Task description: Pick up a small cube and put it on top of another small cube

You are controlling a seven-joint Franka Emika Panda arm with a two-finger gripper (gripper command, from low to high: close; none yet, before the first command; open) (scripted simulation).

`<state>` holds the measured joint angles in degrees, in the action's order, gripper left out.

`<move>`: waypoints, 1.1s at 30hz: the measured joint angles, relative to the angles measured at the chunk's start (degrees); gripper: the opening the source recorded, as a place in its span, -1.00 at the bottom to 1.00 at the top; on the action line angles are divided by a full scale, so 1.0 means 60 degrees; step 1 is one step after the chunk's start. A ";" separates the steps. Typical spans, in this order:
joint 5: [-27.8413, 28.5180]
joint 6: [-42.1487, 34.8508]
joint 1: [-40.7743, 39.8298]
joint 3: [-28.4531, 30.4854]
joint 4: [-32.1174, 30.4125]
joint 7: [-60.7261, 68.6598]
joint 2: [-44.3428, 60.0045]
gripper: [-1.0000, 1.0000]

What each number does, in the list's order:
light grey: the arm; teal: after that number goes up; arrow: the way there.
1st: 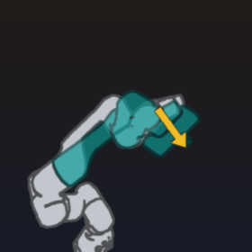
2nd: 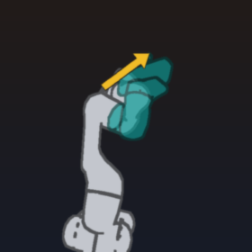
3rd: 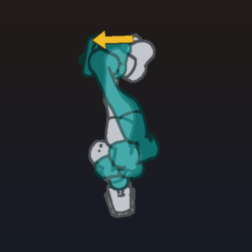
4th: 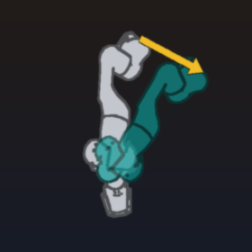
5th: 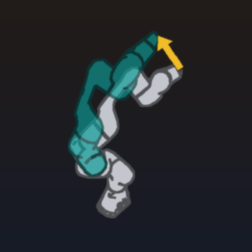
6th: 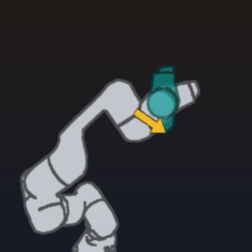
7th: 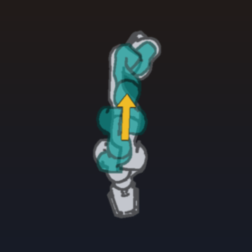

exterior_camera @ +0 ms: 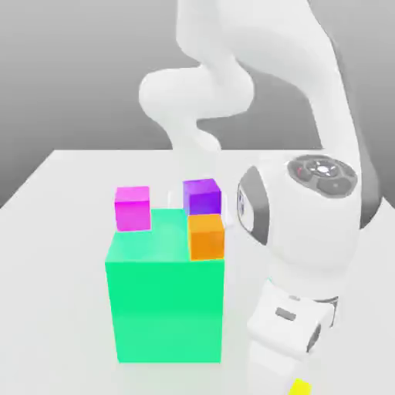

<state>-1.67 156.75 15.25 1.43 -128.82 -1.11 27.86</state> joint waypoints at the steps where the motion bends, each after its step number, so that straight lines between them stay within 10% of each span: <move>1: -0.0023 0.0201 -0.0004 -0.0009 0.0055 0.0023 0.0265 -1.00; 12: 0.0029 -0.0710 0.0030 0.0035 -0.0179 -0.0017 -0.0873 -1.00; 18: -0.1853 -0.1722 -0.0416 -0.0386 0.0154 -0.0112 -0.2730 -1.00; 33: -0.1961 -0.5079 -0.1379 -0.0266 -0.1952 -0.3204 -0.7864 -1.00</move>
<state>-13.43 126.28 6.98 -0.17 -140.53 -20.33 -19.33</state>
